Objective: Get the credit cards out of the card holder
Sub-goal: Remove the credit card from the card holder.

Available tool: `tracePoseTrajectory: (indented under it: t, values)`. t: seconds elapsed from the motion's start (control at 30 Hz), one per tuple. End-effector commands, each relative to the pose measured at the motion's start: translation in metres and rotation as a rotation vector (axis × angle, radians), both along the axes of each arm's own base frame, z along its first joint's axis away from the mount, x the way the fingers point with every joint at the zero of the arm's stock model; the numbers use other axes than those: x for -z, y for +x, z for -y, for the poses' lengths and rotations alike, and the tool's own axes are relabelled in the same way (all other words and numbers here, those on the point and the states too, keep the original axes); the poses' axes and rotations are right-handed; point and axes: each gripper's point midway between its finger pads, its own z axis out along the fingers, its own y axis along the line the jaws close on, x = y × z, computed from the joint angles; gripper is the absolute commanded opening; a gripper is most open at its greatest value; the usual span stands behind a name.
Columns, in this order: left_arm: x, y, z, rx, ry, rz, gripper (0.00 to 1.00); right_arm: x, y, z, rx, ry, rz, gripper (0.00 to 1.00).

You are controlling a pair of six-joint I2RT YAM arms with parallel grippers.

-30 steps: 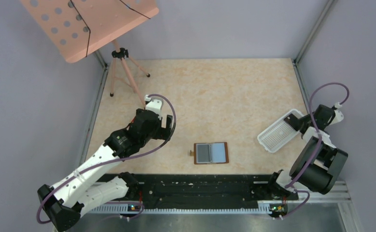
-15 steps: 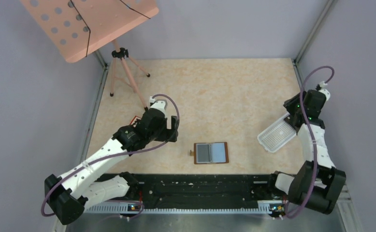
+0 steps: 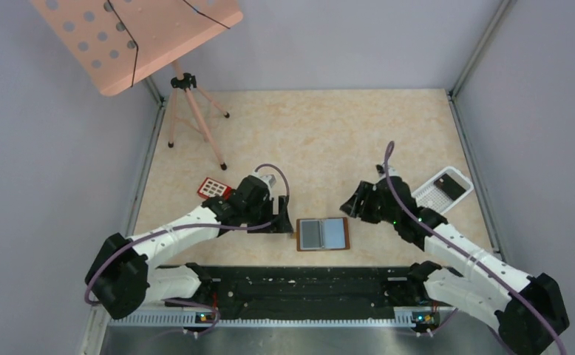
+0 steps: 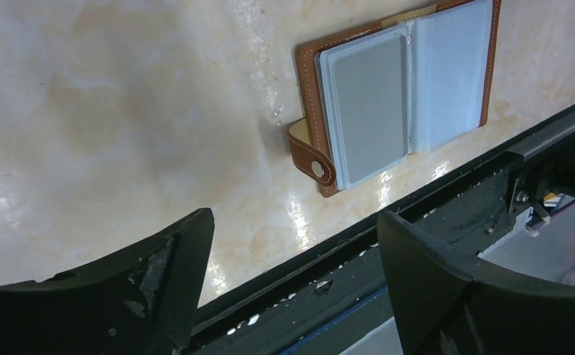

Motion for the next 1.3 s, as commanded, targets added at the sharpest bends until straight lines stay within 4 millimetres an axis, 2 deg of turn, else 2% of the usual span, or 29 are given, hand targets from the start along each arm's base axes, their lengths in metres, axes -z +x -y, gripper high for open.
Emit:
tracePoseTrajectory:
  t: [0.0,0.13,0.27,0.5,0.63,0.73,0.87,0.9,1.07,1.27]
  values:
    - [-0.003,0.007,0.032,0.010,-0.165,-0.015,0.86,-0.001,-0.022,-0.036,-0.012,0.048,-0.015,0.52]
    - [0.008,0.013,0.040,0.020,-0.160,-0.028,0.86,0.011,-0.038,-0.058,-0.059,0.020,-0.035,0.53]
    - [0.019,0.011,0.044,0.043,-0.151,-0.061,0.82,0.018,-0.044,-0.072,-0.081,0.014,-0.046,0.53]
    - [0.032,0.004,0.043,0.059,-0.145,-0.092,0.69,0.022,-0.040,-0.079,-0.090,-0.007,-0.037,0.54]
    - [0.036,0.003,0.046,0.085,-0.159,-0.093,0.53,0.018,-0.039,-0.085,-0.113,-0.015,-0.032,0.56]
    - [0.033,0.002,0.049,0.103,-0.181,-0.088,0.30,0.019,-0.039,-0.089,-0.114,-0.034,-0.028,0.66]
    - [0.021,0.000,0.053,0.120,-0.221,-0.067,0.08,0.026,-0.041,-0.091,-0.099,-0.098,-0.028,0.70]
    - [0.013,-0.002,0.054,0.122,-0.250,-0.057,0.00,0.034,-0.046,-0.092,-0.100,-0.159,-0.027,0.72]
    - [-0.009,-0.003,0.062,0.124,-0.357,-0.019,0.00,0.044,-0.051,-0.096,-0.105,-0.211,-0.032,0.76]
    - [-0.019,-0.005,0.064,0.121,-0.401,-0.007,0.00,0.050,-0.052,-0.098,-0.113,-0.225,-0.026,0.77]
